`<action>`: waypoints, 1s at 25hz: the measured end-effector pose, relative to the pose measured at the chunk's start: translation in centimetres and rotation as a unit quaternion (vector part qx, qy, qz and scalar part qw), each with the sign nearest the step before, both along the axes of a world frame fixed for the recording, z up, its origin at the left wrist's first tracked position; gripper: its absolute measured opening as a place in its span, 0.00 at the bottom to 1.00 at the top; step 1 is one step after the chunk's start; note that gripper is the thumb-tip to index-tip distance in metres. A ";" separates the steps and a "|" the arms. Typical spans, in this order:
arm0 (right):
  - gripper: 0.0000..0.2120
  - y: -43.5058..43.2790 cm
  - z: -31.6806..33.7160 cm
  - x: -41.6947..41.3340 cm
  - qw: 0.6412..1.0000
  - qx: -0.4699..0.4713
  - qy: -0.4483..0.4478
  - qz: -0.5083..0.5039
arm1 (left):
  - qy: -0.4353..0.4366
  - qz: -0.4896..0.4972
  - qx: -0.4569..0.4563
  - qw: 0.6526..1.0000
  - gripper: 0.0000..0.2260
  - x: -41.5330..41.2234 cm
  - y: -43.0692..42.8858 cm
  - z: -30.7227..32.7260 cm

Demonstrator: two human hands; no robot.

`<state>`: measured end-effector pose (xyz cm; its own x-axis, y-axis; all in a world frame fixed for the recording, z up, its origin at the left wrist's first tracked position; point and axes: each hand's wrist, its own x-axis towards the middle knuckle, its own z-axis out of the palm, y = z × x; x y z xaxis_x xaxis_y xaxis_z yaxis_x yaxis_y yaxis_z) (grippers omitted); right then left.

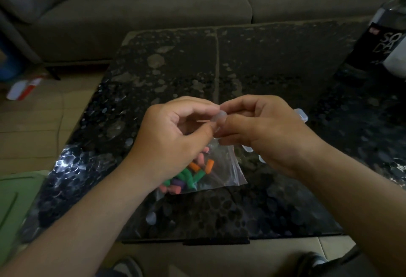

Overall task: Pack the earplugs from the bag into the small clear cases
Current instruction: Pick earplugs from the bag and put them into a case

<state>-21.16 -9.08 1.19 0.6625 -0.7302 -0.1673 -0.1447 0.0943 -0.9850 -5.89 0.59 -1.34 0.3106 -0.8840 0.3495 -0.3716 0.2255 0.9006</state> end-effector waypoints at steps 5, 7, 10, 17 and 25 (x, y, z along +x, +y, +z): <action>0.09 0.8 -0.7 0.8 0.999 0.023 -0.033 -0.032 | -0.011 0.014 0.009 1.000 0.13 -0.1 -0.2 0.0; 0.09 1.0 -0.8 1.0 0.998 0.031 -0.045 -0.034 | -0.008 0.023 0.017 1.000 0.14 -0.3 -0.2 0.1; 0.09 1.1 -0.8 1.0 0.997 0.044 -0.053 -0.036 | 0.001 0.033 0.036 0.999 0.12 -0.4 -0.2 0.1; 0.18 1.5 -1.1 1.1 0.998 0.039 -0.045 -0.007 | 0.011 0.125 0.037 0.991 0.10 0.6 -0.5 1.2; 0.18 2.1 -0.6 0.9 1.000 0.015 -0.016 0.005 | 0.193 0.051 0.162 0.966 0.15 0.7 -0.5 1.5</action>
